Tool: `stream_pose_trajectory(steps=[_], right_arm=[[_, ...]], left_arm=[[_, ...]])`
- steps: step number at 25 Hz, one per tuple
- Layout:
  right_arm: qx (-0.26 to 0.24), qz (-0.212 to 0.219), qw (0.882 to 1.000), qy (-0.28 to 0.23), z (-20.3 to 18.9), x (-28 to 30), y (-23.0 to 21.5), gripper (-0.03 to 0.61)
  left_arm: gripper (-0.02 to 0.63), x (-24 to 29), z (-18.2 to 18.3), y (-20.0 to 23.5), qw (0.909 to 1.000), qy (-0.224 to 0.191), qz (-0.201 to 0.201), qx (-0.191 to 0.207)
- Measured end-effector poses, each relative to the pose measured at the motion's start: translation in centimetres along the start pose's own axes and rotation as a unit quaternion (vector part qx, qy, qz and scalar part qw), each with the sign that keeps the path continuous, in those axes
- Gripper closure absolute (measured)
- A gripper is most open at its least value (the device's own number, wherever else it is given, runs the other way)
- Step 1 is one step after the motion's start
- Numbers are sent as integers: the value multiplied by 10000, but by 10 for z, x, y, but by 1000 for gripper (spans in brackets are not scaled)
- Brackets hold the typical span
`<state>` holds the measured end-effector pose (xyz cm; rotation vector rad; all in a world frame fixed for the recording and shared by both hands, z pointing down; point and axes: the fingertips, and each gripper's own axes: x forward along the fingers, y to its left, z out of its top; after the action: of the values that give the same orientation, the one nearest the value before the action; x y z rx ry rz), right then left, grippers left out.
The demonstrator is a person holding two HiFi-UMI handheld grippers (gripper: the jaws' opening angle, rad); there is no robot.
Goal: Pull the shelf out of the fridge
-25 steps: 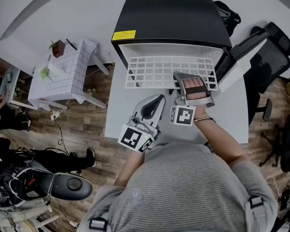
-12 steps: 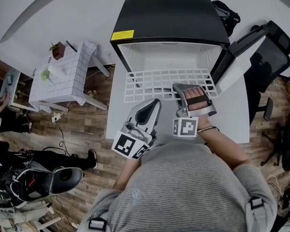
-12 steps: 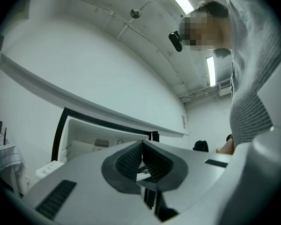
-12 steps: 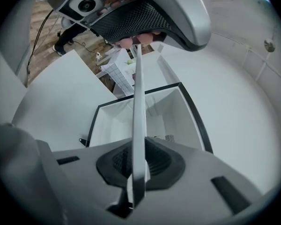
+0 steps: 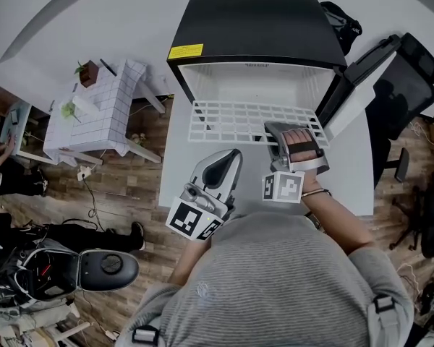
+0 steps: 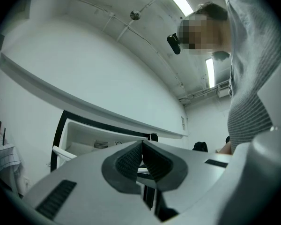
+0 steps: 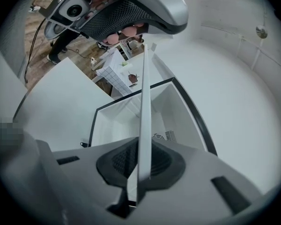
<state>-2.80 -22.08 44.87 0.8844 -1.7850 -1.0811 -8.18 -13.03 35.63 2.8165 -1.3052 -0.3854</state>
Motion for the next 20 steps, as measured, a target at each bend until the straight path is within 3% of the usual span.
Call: stream_pose_trajectory(steps=[7, 12, 15, 20], right_arm=[[789, -43, 9965, -286, -1, -9, 2, 547], [1777, 41, 9823, -592, -4, -18, -6, 546], [2515, 173, 9629, -964, -5, -23, -12, 548], [3573, 447, 9176, -1686, 8, -43, -38, 546]], left_arm=[[601, 2, -4, -7, 9999, 61, -119, -9], [602, 1, -6, -4, 9999, 126, -86, 7], [603, 0, -12, 3, 9997, 233, -12, 29], [603, 1, -24, 15, 9990, 429, 52, 79]])
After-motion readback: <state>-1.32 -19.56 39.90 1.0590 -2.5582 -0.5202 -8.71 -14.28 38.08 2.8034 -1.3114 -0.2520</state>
